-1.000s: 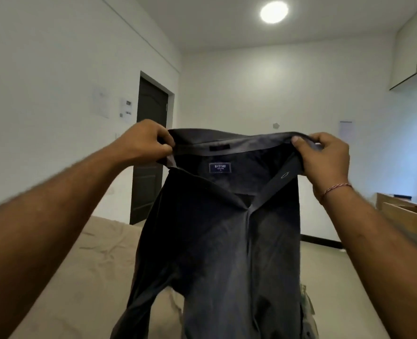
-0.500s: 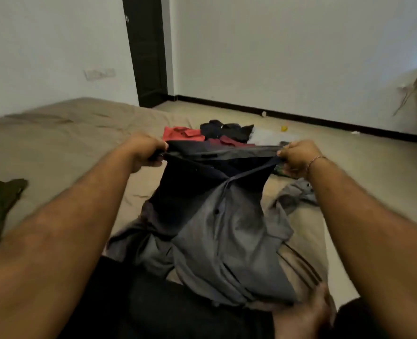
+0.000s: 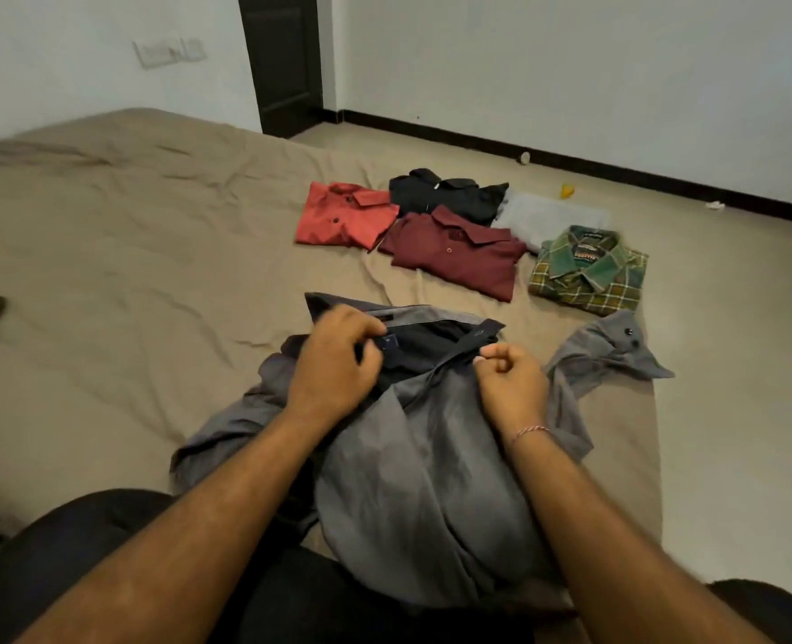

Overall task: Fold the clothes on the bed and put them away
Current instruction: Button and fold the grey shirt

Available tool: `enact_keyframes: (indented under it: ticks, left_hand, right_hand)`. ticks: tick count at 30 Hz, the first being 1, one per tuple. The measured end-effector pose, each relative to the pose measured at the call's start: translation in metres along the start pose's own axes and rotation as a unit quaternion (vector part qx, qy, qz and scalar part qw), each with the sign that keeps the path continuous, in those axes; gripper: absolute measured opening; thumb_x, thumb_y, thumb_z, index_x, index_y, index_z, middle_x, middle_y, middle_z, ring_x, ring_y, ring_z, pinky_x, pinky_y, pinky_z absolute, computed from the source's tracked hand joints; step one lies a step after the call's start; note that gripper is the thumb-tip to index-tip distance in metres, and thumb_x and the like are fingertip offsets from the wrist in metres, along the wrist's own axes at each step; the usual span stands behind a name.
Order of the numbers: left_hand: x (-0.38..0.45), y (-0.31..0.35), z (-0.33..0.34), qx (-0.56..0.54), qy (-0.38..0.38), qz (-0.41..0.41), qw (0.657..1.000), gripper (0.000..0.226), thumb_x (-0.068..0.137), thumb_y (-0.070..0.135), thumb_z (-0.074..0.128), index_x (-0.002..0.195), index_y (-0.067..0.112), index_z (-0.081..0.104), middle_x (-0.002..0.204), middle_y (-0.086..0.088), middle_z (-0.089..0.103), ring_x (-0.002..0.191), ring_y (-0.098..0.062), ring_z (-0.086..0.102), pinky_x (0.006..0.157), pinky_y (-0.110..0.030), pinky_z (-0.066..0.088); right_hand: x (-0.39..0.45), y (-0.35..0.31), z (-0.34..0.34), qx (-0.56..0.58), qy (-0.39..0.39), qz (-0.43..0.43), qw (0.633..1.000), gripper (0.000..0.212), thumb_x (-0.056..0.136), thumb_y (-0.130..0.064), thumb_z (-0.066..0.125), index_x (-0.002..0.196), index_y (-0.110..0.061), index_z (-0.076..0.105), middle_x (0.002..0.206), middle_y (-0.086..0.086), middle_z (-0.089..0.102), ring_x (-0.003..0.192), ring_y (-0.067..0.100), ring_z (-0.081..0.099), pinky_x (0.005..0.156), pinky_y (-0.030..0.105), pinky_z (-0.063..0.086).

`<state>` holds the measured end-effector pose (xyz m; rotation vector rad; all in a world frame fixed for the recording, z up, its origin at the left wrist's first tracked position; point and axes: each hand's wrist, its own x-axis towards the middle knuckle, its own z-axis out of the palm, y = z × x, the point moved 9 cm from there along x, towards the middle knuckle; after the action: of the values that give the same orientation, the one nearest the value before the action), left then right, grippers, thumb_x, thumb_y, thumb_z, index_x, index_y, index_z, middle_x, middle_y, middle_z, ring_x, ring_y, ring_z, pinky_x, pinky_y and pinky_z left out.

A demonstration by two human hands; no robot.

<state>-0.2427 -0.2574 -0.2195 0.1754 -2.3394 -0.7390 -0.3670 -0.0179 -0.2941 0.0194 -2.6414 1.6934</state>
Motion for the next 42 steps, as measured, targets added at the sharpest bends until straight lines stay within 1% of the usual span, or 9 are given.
enact_keyframes:
  ticks: [6,12,17,21,25,31,35,39,42]
  left_hand:
    - [-0.063,-0.016,0.095,0.141,-0.382,-0.084,0.909,0.04,0.081,0.055,0.075,0.099,0.025,0.056,0.105,0.001,0.068,0.098,-0.023,0.065,0.082,-0.038,0.053]
    - [-0.073,-0.071,0.068,-0.053,-0.296,-0.295,0.907,0.013,0.09,0.016,0.074,0.078,0.021,0.073,0.076,0.002,0.073,0.076,-0.015,0.068,0.07,-0.029,0.048]
    - [-0.086,-0.062,0.057,-0.342,-0.244,-0.406,0.812,0.022,0.1,-0.001,0.058,0.103,0.005,0.079,0.103,-0.018,0.078,0.095,-0.03,0.073,0.094,-0.044,0.057]
    - [-0.081,-0.026,0.059,-0.457,-0.277,-0.366,0.762,0.028,0.098,-0.007,0.055,0.122,-0.003,0.069,0.122,-0.024,0.072,0.108,-0.034,0.07,0.102,-0.047,0.055]
    - [-0.094,-0.011,0.063,-0.49,-0.32,-0.361,0.726,0.035,0.093,-0.014,0.054,0.123,-0.003,0.068,0.124,-0.027,0.07,0.111,-0.04,0.068,0.103,-0.05,0.054]
    - [-0.094,-0.041,0.054,-0.316,-0.218,-0.4,0.832,0.014,0.097,0.017,0.068,0.1,0.008,0.078,0.101,-0.011,0.079,0.102,-0.029,0.074,0.102,-0.053,0.056]
    - [-0.091,-0.059,0.057,-0.347,-0.11,-0.49,0.792,0.024,0.1,0.027,0.067,0.094,0.005,0.076,0.087,-0.012,0.079,0.086,-0.03,0.074,0.099,-0.053,0.057]
    - [-0.06,-0.055,0.05,-0.165,-0.079,-0.38,0.907,0.017,0.095,0.023,0.07,0.079,0.019,0.073,0.067,0.004,0.075,0.065,-0.009,0.072,0.079,-0.036,0.062]
    - [-0.047,-0.042,0.067,-0.133,-0.093,-0.327,0.931,0.025,0.095,0.029,0.072,0.071,0.02,0.071,0.06,0.006,0.072,0.051,-0.009,0.068,0.066,-0.032,0.06]
  right_hand:
    - [-0.018,0.004,0.057,-0.132,-0.105,-0.116,0.979,0.024,0.083,-0.044,0.08,0.093,-0.03,0.063,0.083,-0.01,0.061,0.075,0.006,0.059,0.067,0.025,0.051]
    - [-0.014,0.026,0.057,-0.238,-0.083,-0.129,0.959,0.014,0.082,-0.033,0.068,0.089,-0.031,0.056,0.084,-0.012,0.059,0.089,0.021,0.06,0.077,0.044,0.053]
    - [-0.029,0.018,0.053,-0.213,-0.061,-0.177,0.959,0.014,0.092,-0.036,0.069,0.105,-0.031,0.067,0.088,-0.016,0.064,0.093,0.017,0.06,0.081,0.041,0.049]
    - [-0.026,0.02,0.044,0.05,-0.059,0.043,0.996,0.044,0.09,-0.06,0.069,0.075,-0.019,0.073,0.067,-0.005,0.071,0.063,0.006,0.063,0.067,0.032,0.052]
    - [-0.017,0.022,0.051,0.032,-0.082,0.128,0.988,0.048,0.072,-0.05,0.078,0.063,-0.005,0.066,0.053,0.001,0.062,0.054,0.022,0.053,0.06,0.038,0.049]
    - [-0.03,0.017,0.061,0.228,-0.097,0.106,0.963,0.028,0.095,-0.015,0.069,0.068,-0.015,0.063,0.064,0.004,0.052,0.068,0.021,0.047,0.068,0.035,0.045]
    - [-0.042,0.014,0.058,0.298,-0.12,0.061,0.945,0.021,0.099,-0.013,0.066,0.078,-0.013,0.065,0.067,0.001,0.05,0.064,0.012,0.043,0.062,0.026,0.041]
    - [-0.049,0.015,0.056,0.336,-0.114,0.082,0.931,0.008,0.098,-0.003,0.065,0.093,-0.008,0.068,0.066,-0.003,0.06,0.059,0.009,0.047,0.059,0.021,0.045]
    - [-0.049,0.028,0.055,0.334,-0.087,0.12,0.931,0.019,0.096,0.002,0.065,0.113,-0.005,0.067,0.072,0.0,0.065,0.056,0.007,0.048,0.053,0.018,0.045]
